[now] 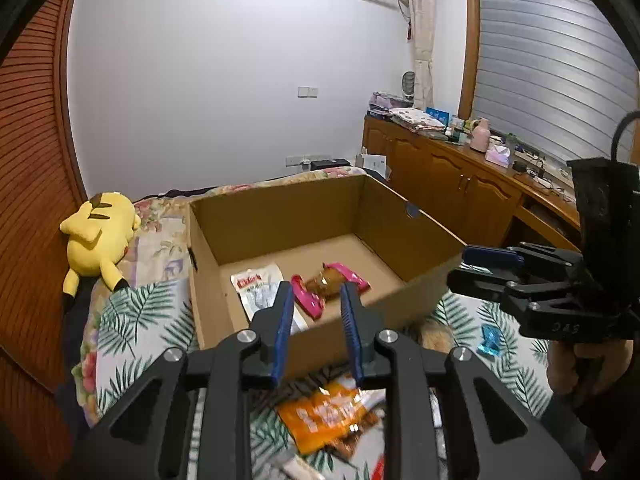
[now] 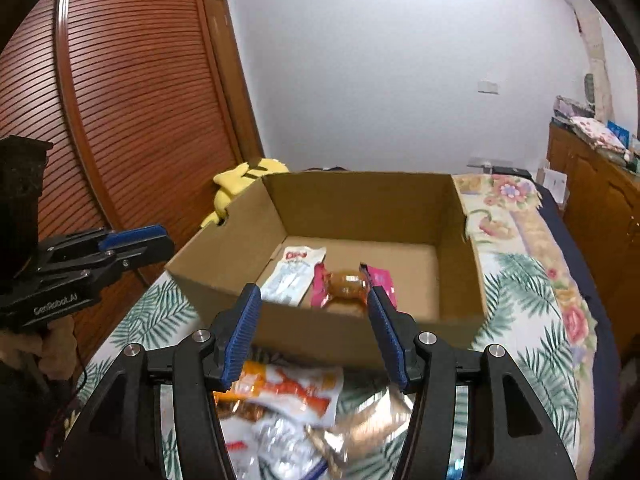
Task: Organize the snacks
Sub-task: 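Move both tools back to the snack pile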
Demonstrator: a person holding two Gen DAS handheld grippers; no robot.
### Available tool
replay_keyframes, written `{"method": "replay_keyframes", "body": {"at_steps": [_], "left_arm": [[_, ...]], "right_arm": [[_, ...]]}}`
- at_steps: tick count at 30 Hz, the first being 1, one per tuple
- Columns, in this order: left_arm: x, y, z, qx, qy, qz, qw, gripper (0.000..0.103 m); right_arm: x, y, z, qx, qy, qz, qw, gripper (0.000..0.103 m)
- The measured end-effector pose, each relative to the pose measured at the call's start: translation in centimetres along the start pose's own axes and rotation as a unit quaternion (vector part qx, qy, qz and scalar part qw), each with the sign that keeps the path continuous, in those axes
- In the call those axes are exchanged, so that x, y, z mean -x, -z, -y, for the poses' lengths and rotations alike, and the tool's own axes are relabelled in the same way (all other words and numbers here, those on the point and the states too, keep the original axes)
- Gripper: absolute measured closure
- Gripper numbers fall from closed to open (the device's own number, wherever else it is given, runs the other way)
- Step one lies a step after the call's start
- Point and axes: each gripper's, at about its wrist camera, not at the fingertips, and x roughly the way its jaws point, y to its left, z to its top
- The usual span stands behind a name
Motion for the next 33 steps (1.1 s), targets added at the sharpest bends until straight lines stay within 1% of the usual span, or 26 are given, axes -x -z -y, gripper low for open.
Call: {"method": "replay_keyframes", "body": {"at_steps": [4, 8, 15, 17, 19, 25, 30, 33], "left_arm": [[0.8, 1.5, 0.3, 0.005, 0.005, -0.007, 1.0, 0.075], [0.9, 3.1, 0.7, 0.008, 0.008, -0.02, 0.9997, 0.074], [0.2, 5.4, 1.6, 0.011, 0.013, -0.041, 0.999, 0.074], [-0.2, 5.9, 1.8, 0.012, 0.008, -0.045, 0.9989, 0.073], [-0.6, 6.3, 2.0, 0.013, 0.01, -0.05, 0.9986, 0.072], [-1.9, 7.0, 2.3, 0.008, 0.011, -0.065, 0.9978, 0.072], [-2.9, 7.3, 2.5, 0.005, 0.011, -0.075, 0.9971, 0.072], [-3.5, 7.5, 2.4, 0.005, 0.008, -0.082, 0.9966, 0.071]], "right_arm": [[2.0, 2.0, -0.2, -0.004, 0.014, 0.0, 1.0, 0.046], [3.7, 3.8, 0.7, -0.02, 0.031, -0.003, 0.999, 0.045], [5.3, 7.4, 4.0, -0.051, 0.069, -0.025, 0.996, 0.043], [5.5, 8.6, 4.9, -0.056, 0.085, -0.034, 0.994, 0.039], [5.5, 9.6, 5.6, -0.058, 0.099, -0.044, 0.992, 0.038], [4.3, 11.9, 8.2, -0.079, 0.115, -0.073, 0.988, 0.038], [3.3, 12.8, 9.4, -0.084, 0.119, -0.09, 0.985, 0.038], [2.4, 13.3, 10.1, -0.086, 0.118, -0.108, 0.983, 0.038]]}}
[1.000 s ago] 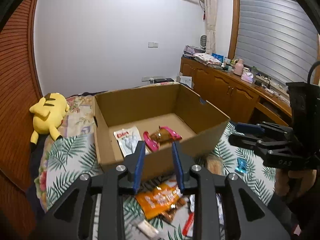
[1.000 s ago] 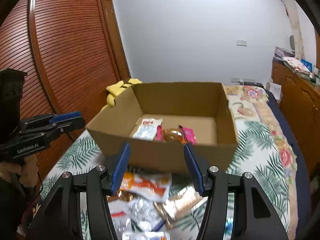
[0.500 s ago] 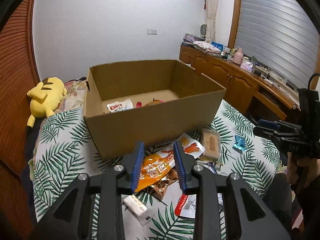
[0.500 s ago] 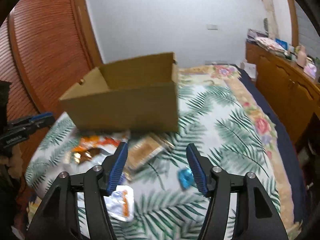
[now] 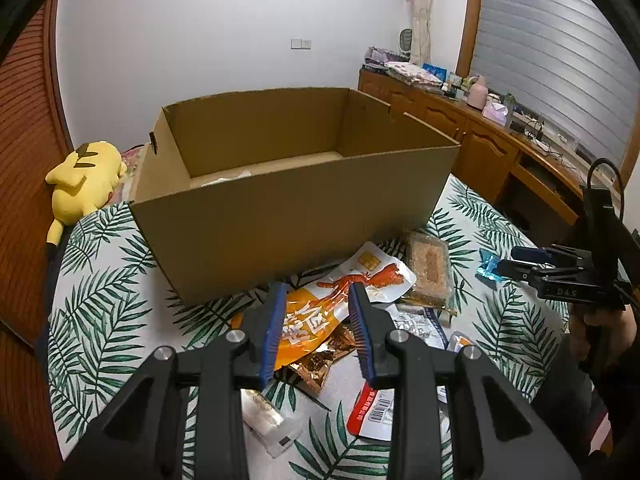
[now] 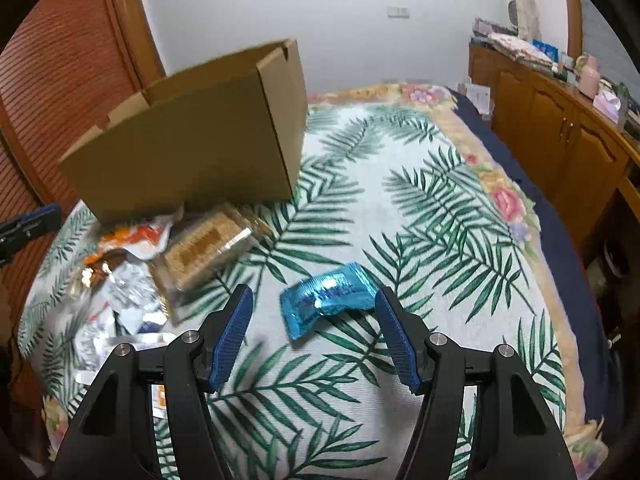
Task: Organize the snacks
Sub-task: 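Move both tools back to the snack pile, then grasp the orange spicy-strip pack with the left tool while the right tool grasps the blue candy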
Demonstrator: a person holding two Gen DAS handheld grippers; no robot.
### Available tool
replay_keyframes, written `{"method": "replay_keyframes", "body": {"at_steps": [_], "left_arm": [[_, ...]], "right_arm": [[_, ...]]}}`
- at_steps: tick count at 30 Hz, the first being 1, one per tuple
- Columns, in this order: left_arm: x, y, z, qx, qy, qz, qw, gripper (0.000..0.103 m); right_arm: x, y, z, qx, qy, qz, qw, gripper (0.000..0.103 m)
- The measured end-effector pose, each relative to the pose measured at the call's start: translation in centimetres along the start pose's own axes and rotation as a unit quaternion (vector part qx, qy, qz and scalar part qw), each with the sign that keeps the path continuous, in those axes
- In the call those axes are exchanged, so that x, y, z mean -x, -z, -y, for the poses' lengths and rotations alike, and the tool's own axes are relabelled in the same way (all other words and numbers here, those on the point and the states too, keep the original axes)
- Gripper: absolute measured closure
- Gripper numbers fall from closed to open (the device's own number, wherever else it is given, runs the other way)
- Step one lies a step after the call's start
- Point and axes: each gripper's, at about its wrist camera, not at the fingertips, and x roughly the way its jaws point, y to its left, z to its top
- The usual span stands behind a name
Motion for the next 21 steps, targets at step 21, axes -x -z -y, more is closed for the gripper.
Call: {"method": "replay_keyframes", "body": {"at_steps": [21], "left_arm": [[-5.4, -0.5, 3.2, -0.112, 0.02, -0.069, 0.9911, 0.068]], "right_arm": [[-3.7, -1.3, -0.1, 0.004, -0.017, -0.019, 1.0, 0.051]]}}
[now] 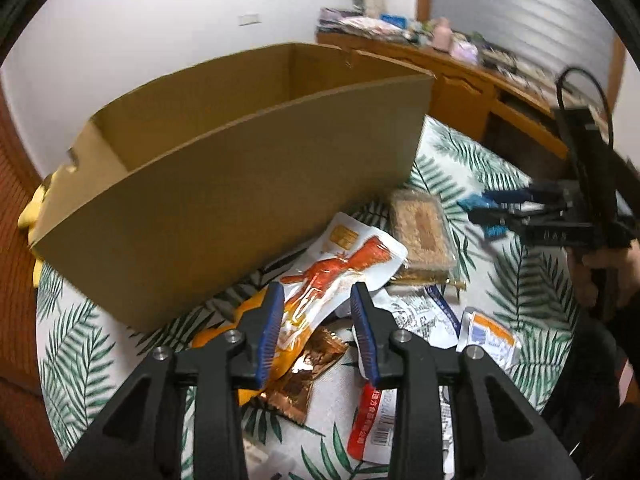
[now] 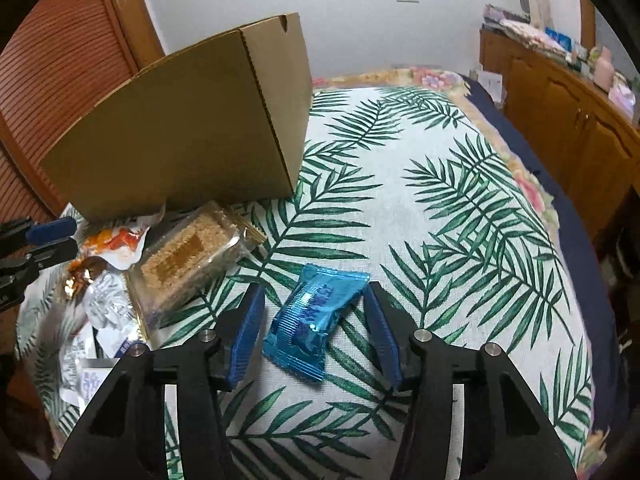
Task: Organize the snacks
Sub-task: 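Grasp the orange spicy-strip pack with the left tool while the right tool grasps the blue candy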
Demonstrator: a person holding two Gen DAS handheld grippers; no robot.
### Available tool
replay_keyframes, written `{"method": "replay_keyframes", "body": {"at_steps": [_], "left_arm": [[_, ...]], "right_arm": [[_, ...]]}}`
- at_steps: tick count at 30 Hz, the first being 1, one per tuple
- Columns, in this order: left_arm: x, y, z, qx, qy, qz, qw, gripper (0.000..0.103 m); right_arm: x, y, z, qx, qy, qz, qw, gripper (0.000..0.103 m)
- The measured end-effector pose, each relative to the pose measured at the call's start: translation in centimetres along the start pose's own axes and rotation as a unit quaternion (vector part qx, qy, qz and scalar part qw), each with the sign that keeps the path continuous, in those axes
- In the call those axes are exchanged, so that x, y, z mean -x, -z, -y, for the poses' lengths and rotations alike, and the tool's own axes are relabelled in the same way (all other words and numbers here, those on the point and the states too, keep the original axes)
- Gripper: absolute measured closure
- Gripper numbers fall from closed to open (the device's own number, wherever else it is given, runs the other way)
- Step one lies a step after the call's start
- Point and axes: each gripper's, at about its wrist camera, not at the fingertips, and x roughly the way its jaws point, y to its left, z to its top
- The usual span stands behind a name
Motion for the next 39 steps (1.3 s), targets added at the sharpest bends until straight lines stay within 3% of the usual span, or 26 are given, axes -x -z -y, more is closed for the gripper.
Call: {"method": "replay_keyframes", "body": {"at_steps": [8, 15, 16, 23, 27, 39], "left_arm": [[-2.3, -0.2, 0.5, -0.049, 0.014, -0.049, 0.9975, 0.067], [-2.8, -0.5, 0.3, -0.053, 0.009, -0.057, 0.9969, 0.061], [-2.9, -0.5, 0.2, -0.051, 0.007, -0.054, 0.9972, 0.056], [-3.3, -0.5, -1.7, -0.016, 0.028, -0.058, 0.9978, 0.049], [-3.3, -0.4, -2.0, -0.008, 0.014, -0.059, 0.9981, 0.038], [-3.4, -0.2, -1.8, 0.001, 0.024, -0.073, 0.9971, 0.038]], "right_arm": [[-0.4, 0.3, -0.6, 0.027, 0.019, 0.011, 0.999, 0.05], [-0.3, 0.4, -0.2, 0.019, 0.008, 0.016, 1.0, 0.05], [-0.3, 0.4, -0.2, 0.021, 0.011, 0.015, 1.0, 0.05], [-0.3, 0.4, -0.4, 0.022, 0.011, 0.016, 1.0, 0.05], [-0.3, 0.5, -0.4, 0.021, 0.008, 0.017, 1.0, 0.05], [-0.2, 0.5, -0.1, 0.014, -0.002, 0.019, 1.0, 0.05]]}}
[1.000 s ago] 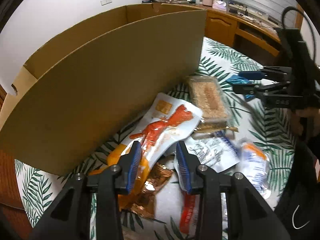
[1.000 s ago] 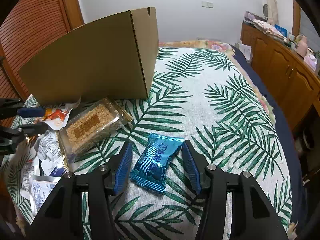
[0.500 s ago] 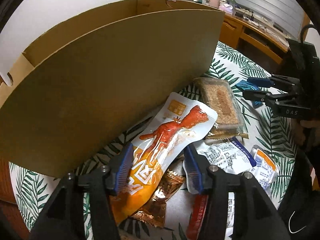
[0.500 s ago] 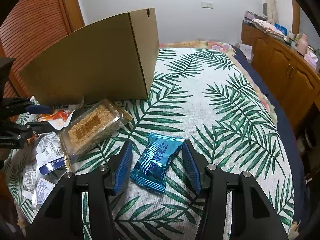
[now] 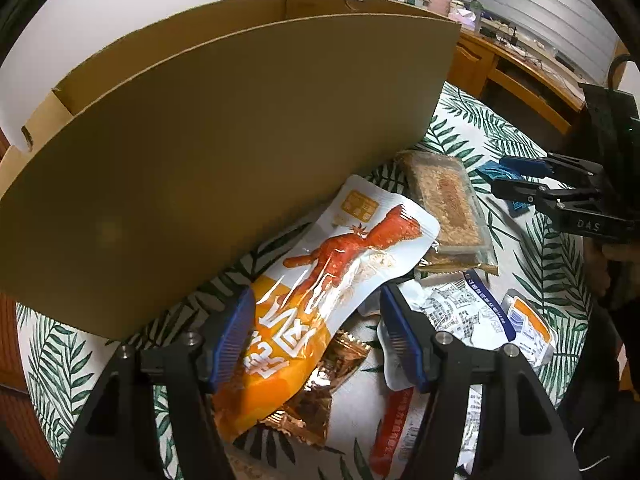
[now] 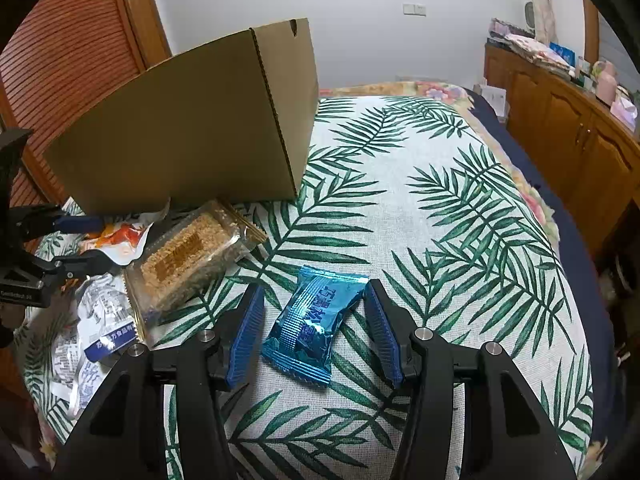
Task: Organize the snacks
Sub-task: 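Grasp the orange spicy-strip pack with the left tool while the right tool grasps the blue candy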
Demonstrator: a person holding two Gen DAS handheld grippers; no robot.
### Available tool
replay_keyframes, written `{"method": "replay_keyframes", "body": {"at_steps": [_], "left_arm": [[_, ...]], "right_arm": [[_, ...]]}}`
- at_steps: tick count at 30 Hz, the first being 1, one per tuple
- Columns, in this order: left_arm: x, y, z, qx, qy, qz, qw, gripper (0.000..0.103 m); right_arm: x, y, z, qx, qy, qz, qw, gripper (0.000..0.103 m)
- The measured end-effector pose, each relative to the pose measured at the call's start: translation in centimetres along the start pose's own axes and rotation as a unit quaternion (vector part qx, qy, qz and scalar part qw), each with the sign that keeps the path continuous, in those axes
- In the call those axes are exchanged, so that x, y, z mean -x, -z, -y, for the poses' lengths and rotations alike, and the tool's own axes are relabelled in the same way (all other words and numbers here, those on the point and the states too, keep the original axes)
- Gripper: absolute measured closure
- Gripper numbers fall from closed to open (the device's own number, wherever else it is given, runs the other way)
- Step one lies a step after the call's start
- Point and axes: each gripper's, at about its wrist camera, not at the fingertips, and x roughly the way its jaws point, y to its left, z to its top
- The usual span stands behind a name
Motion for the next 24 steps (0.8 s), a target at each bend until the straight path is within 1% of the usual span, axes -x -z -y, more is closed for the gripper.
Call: {"method": "replay_keyframes", "body": {"at_steps": [3, 4, 5, 6, 7, 9, 12, 14, 15, 24], "left_arm": [[-0.2, -0.4, 0.2, -0.006, 0.002, -0.008, 0.9999, 0.039], [-0.3, -0.6, 0.3, -0.008, 0.002, -0.01, 0.9999, 0.044], [-0.3, -0.8, 0.4, -0.01, 0.01, -0.011, 0.9998, 0.049], [-0.3, -0.9, 0.5, -0.011, 0.02, -0.013, 0.9996, 0.06], [-0.3, -1.0, 0.7, -0.013, 0.025, -0.015, 0.9995, 0.074], [-0.1, -1.0, 1.5, -0.028, 0.019, -0.02, 0.9992, 0.079], [0.2, -0.6, 2.2, -0.04, 0.005, -0.021, 0.9989, 0.082], [0.5, -0.3, 2.5, -0.04, -0.003, -0.016, 0.9991, 0.086], [0.8, -0.3, 2.6, -0.039, -0.004, -0.012, 0.9991, 0.089], [3.6, 0.7, 2.9, -0.013, 0.002, 0.029, 0.9995, 0.093]], "right_arm": [[0.0, 0.0, 0.0, 0.0, 0.0, 0.0, 1.0, 0.05], [0.0, 0.0, 0.0, -0.001, 0.0, 0.0, 1.0, 0.05], [0.0, -0.1, 0.0, -0.001, -0.001, 0.0, 1.0, 0.05], [0.0, 0.0, 0.0, -0.001, -0.001, 0.0, 1.0, 0.05], [0.0, -0.1, 0.0, -0.001, -0.001, 0.0, 1.0, 0.05], [0.0, 0.0, 0.1, -0.002, -0.002, 0.0, 1.0, 0.05], [0.0, 0.0, 0.2, -0.003, -0.005, 0.001, 1.0, 0.05], [0.0, 0.0, 0.2, -0.004, -0.007, 0.001, 1.0, 0.05], [0.0, 0.0, 0.2, -0.005, -0.007, 0.002, 1.0, 0.05], [0.0, 0.0, 0.3, -0.005, -0.008, 0.002, 1.0, 0.05]]}}
